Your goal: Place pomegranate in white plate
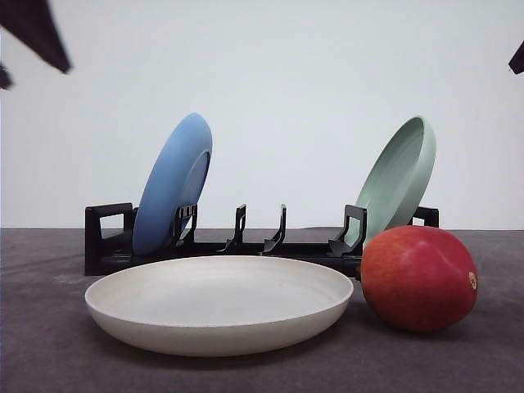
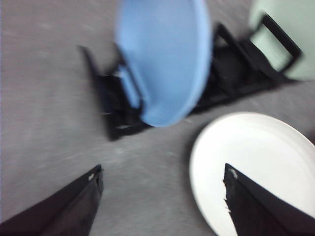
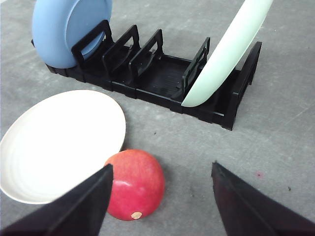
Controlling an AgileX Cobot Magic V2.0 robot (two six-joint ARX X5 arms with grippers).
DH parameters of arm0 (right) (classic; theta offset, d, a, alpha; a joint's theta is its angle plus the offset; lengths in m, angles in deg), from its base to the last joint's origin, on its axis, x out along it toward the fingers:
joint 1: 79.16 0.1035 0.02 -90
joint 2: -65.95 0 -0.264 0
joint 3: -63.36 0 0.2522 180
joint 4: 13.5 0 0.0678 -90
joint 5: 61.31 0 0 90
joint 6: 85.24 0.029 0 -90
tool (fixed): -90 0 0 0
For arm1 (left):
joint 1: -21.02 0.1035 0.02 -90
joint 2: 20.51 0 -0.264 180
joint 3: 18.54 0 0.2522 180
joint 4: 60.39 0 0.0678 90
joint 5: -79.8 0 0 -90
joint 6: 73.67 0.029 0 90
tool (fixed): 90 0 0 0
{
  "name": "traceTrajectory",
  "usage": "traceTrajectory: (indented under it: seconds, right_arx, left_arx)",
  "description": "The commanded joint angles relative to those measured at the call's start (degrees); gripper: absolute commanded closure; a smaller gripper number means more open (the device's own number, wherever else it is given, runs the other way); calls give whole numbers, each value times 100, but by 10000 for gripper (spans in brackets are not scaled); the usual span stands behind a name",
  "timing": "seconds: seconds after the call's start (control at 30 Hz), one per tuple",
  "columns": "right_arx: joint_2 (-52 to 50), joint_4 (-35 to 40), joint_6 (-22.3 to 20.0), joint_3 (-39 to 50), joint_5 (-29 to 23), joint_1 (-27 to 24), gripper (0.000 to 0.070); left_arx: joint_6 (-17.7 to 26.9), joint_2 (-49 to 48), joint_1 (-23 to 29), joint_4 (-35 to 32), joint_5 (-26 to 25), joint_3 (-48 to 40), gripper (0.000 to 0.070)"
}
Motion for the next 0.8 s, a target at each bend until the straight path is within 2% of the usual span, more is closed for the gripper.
traceTrajectory:
  seconds: [0.0,0.2,0.43,0.53,0.67,0.77]
  right_arx:
    - [15,55,122,-103,45,28,300]
    - [19,31,436,-104,310,30,300]
    - [562,-455,966,-345,434,372,300]
    - [1037,-582,1019,-527,218,687,300]
    - [1809,-733,999,-868,-457,1214,299]
    - [2366,-754,807,-1131,-816,1513,265]
  left_arx:
    - [-1,-125,158,-112,-46,-163,225]
    - [-25,-812,635,-432,-330,-853,226]
    - [-22,-1001,737,-417,-331,-1027,226]
    - [-22,-999,737,-449,-331,-1027,226]
    - [-22,-999,736,-455,-331,-1027,227]
    - [-22,-999,735,-455,-332,-1027,228]
